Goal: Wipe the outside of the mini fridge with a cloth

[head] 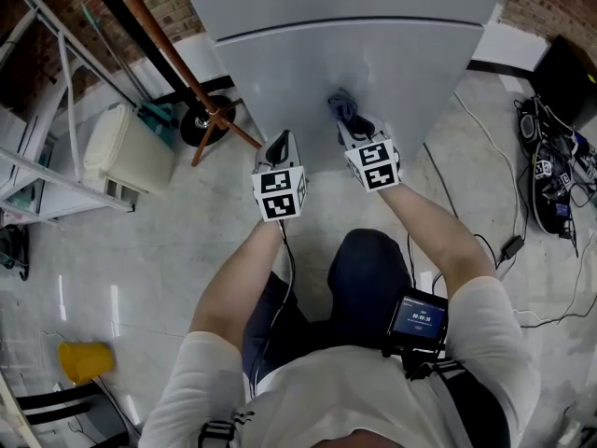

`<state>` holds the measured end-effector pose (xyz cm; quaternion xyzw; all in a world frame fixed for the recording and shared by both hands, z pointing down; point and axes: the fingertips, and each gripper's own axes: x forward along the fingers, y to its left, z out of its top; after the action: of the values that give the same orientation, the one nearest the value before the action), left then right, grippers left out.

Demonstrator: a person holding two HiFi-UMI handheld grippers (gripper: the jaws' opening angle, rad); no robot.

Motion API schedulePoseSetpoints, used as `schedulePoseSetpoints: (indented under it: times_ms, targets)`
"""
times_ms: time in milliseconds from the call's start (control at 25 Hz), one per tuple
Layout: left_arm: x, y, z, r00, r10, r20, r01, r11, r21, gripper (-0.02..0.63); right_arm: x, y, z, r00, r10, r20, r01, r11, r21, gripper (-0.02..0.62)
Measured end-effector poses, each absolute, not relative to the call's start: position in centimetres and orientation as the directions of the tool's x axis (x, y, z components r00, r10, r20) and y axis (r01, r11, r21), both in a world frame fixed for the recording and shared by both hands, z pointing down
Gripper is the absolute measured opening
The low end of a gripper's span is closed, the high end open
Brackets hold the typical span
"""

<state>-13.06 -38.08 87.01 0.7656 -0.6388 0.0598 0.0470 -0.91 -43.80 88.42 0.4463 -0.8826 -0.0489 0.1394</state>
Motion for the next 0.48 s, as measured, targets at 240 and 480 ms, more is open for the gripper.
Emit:
schedulePoseSetpoints:
  times_ms: [240, 480]
  targets:
    - [-8.8, -39.3, 86.9, 0.224, -0.963, 0.151, -0.973, -0.229, -0.016, 0.000, 5.7, -45.2, 88.4, -0.489, -0.849, 0.199, -0.830, 0.523, 0.192, 0.080]
    - [-4.2, -40.4, 86.7, 0.273, -0.951, 0.149, -0.960, -0.279, -0.025, 0.000, 12.3, -46.5, 88.5, -0.411, -0.891, 0.196, -0.878, 0.444, 0.177, 0.080]
